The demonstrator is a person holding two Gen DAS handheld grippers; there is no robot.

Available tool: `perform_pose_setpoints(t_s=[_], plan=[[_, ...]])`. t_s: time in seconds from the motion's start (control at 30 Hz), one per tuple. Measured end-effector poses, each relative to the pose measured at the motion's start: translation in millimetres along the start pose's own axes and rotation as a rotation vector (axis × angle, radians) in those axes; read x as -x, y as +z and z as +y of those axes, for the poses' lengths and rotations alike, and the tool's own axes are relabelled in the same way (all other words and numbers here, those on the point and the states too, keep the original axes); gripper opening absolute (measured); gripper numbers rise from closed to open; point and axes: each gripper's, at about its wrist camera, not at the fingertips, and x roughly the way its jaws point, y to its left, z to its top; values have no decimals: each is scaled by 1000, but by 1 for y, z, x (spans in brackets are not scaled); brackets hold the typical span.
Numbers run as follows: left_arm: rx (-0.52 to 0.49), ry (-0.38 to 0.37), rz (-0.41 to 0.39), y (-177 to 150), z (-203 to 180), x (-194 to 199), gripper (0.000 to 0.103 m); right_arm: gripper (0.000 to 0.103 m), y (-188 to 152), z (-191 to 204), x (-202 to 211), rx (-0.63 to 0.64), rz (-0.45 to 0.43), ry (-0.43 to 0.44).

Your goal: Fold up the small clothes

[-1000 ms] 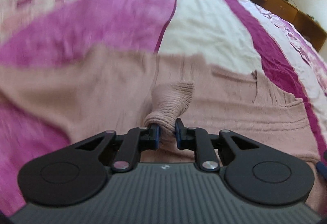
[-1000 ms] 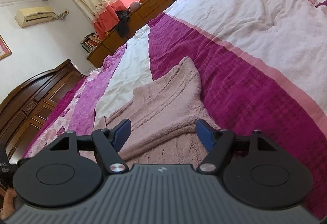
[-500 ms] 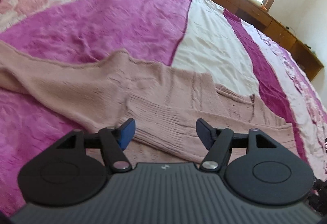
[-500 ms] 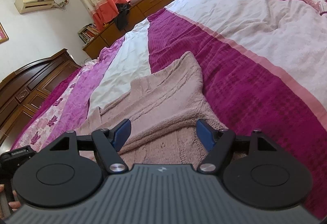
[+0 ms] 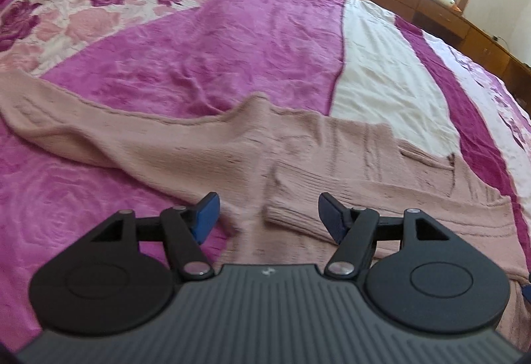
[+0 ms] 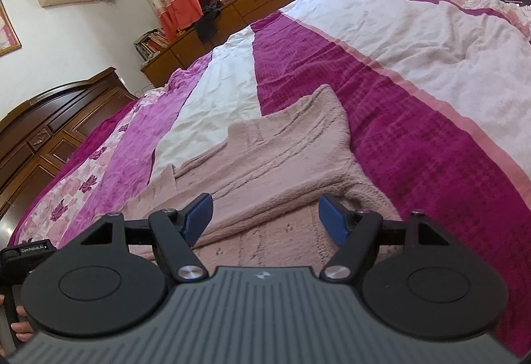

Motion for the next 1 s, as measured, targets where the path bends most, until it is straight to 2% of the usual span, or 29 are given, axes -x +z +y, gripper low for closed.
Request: perform_pose_setpoints(t_s=[0.4, 0.6, 0.73, 1.0], plan=[[113, 196, -53, 38, 90, 26, 67, 77, -6, 36, 17, 66, 24, 62], [130, 309, -89, 63, 139, 40, 67, 77, -13, 53, 16, 81, 58, 88], [173, 335, -95, 72, 168, 37, 67, 77, -22, 64, 13, 98, 95, 93], [332, 332, -72, 77, 215, 4, 67, 77, -46, 75, 8, 169, 166, 64]])
